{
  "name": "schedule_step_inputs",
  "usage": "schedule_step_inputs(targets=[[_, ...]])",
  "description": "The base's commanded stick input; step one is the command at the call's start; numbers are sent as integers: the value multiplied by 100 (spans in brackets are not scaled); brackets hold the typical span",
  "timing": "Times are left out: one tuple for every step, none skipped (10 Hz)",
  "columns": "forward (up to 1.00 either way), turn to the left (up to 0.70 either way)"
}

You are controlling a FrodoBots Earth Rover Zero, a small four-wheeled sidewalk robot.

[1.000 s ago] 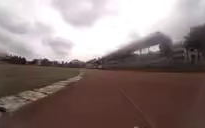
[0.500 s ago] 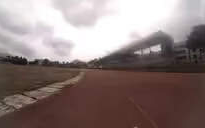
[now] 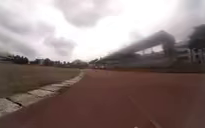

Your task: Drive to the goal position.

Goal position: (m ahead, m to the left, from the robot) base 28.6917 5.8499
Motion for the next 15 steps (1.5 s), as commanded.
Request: schedule_step_inputs(targets=[[100,0],[100,0],[99,0],[97,0],[96,0],[95,0],[100,0],[100,0],[100,0],[100,0],[100,0],[100,0],[100,0],[100,0],[100,0]])
